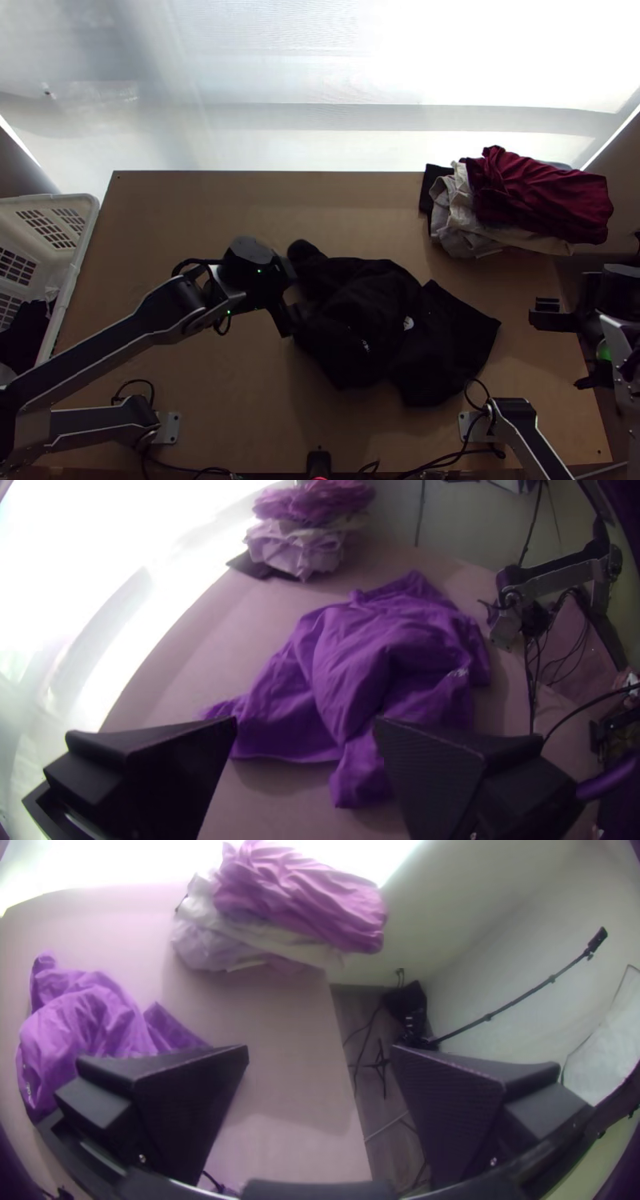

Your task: Fold the t-shirt

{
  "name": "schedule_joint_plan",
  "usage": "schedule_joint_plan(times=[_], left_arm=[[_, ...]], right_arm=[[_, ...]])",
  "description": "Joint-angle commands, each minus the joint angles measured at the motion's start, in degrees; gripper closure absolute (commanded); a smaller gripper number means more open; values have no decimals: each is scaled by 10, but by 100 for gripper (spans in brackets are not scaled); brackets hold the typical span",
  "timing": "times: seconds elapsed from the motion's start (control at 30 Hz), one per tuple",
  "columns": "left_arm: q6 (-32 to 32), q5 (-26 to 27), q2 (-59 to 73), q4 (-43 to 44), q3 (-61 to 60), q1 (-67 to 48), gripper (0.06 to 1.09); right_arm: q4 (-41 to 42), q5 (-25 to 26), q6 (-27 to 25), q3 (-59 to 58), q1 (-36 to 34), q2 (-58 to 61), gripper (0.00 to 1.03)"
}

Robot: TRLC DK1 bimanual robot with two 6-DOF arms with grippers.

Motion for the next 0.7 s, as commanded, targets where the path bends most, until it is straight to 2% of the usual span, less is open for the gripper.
schedule_joint_plan(times=[0.0,0.13,0.2,0.33,0.47,0.67], left_arm=[[35,99,42,-121,23,126,10],[62,161,71,-204,71,176,10],[69,173,80,-236,85,185,10],[94,182,83,-291,90,199,10],[96,188,76,-311,89,229,10],[98,187,67,-321,97,274,10]], right_arm=[[-31,-63,20,-56,41,27,5],[-71,-145,31,-63,55,82,5],[-82,-175,38,-66,58,109,5],[-129,-279,35,-75,72,159,5],[-129,-310,37,-103,111,176,5],[-104,-374,20,-189,131,212,5]])
